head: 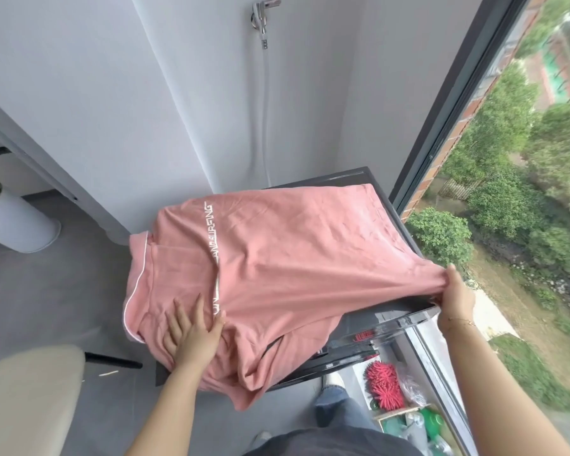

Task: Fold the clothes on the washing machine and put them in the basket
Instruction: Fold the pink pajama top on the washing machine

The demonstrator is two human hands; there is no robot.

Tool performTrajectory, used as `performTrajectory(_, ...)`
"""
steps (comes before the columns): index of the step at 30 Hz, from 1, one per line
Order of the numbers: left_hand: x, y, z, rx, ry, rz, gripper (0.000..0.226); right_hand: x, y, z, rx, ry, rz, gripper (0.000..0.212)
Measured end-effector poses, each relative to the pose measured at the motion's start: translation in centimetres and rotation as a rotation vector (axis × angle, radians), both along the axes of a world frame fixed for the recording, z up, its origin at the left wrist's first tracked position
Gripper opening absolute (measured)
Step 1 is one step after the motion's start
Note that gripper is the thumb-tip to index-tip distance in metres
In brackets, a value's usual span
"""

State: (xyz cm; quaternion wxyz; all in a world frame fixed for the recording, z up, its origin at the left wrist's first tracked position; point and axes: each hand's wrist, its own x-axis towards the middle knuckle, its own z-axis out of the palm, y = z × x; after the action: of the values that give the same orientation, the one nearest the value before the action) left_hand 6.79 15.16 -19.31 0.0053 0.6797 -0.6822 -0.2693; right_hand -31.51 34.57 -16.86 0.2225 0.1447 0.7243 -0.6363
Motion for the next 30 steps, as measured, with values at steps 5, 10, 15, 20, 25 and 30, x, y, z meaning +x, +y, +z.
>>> performTrajectory(5,-0.3,0.1,0.2,0.034,-0.002,-0.002,0.067,0.6,0.6,-1.4,0.436,0.145,0.076,0.035)
performTrajectory(10,1.6,-1.2,1.7,-0.291,0.227,0.27,0.041,6.7,-2.5,0.3,0.64,0.702,0.265,0.034)
performTrajectory(15,4.9,-4.0,1.9,-0.185,0.289,0.77,0.078,14.5,-6.3,-0.4,0.515,0.999,1.044,0.036)
performTrajectory(20,7.1,-5.0,-1.1,0.03,0.519,0.828,0.051,17.5,-7.0,-2.4,0.604,0.844,1.324,0.048)
performTrajectory(25,11.0,-6.7,0.2,-0.226,0.727,1.126,0.025,16.8,-6.1,-2.9,0.818,0.819,1.363,0.064)
performTrajectory(30,11.4,-6.1,0.6,0.054,0.846,1.026,0.053,17.3,-6.0,-3.9,0.592,0.827,1.14,0.046)
